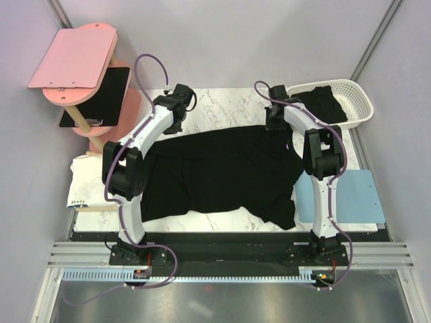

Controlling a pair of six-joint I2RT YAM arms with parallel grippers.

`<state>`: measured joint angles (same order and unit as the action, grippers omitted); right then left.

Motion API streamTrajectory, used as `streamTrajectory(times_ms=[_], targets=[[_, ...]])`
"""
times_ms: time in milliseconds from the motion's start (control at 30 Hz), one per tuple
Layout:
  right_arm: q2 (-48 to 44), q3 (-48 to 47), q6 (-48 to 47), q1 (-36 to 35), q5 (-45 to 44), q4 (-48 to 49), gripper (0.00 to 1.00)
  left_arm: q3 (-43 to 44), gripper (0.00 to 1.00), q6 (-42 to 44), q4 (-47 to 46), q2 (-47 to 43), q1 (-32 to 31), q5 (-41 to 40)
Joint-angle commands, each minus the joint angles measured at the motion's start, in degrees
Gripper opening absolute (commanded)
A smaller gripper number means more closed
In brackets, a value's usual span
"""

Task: Fold and stack the t-shirts
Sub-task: Fold the flattened tshirt in 1/3 of the way

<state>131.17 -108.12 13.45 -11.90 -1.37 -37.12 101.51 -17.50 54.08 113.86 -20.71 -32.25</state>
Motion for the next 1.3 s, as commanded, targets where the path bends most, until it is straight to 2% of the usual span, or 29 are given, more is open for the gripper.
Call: streamTrajectory(times_ms=[0, 433, 767, 867, 900, 967, 1000, 1067, 1133, 1167, 1200, 1267], targets=[[3.5, -3.9, -0.2, 0.3, -9.4, -4.4, 0.0, -0.5, 0.02, 0.3, -0.6, -1.9, 0.0, 0.1], [4.5, -3.2, 2.2, 4.3, -22.1, -7.3, 0.0, -3.5, 0.02, -0.3, -0.7, -5.8, 0.0, -0.1], [-2.1, 1.1, 0.2, 3.5, -13.4, -1.7, 0.0, -4.2, 0.02, -1.6, -0.8, -1.4, 0.1, -0.1], [-5.3, 3.4, -0.3, 3.0, -11.9, 1.1, 0.0, -6.2, 0.24, -1.4, -0.8, -0.3, 0.1, 1.5], [-6.0, 3.8, -0.2, 3.0, -10.3, 1.6, 0.0, -7.1, 0.46, -1.8, -0.8, 0.0, 0.1, 1.1], [-7.4, 3.9, -0.2, 2.9, -8.6, 2.1, 0.0, -9.2, 0.57, -2.4, -0.8, 1.1, 0.4, 1.0], [-7.8, 3.9, -0.2, 2.8, -7.6, 2.2, 0.0, -9.8, 0.58, -3.1, -0.7, 1.6, 0.5, 1.0], [-8.7, 4.0, -0.2, 2.3, -5.1, 2.6, 0.0, -10.1, 0.56, -3.9, -0.4, 3.1, 0.5, 1.1], [-9.4, 4.1, -0.5, 2.0, -3.7, 2.8, 0.0, -10.5, 0.33, -5.4, 0.1, 4.0, 0.5, 1.2], [-9.5, 4.1, -0.6, 1.8, -3.3, 2.8, 0.0, -11.1, 0.15, -5.8, 0.4, 4.8, 0.5, 1.1], [-9.6, 4.1, -0.9, 1.7, -2.9, 2.8, 0.0, -11.3, 0.02, -6.8, 0.8, 5.0, 0.6, 1.2], [-9.9, 4.1, -1.0, 1.4, -1.8, 2.8, 0.0, -13.4, 0.02, -7.4, 1.4, 5.4, 0.6, 1.5]])
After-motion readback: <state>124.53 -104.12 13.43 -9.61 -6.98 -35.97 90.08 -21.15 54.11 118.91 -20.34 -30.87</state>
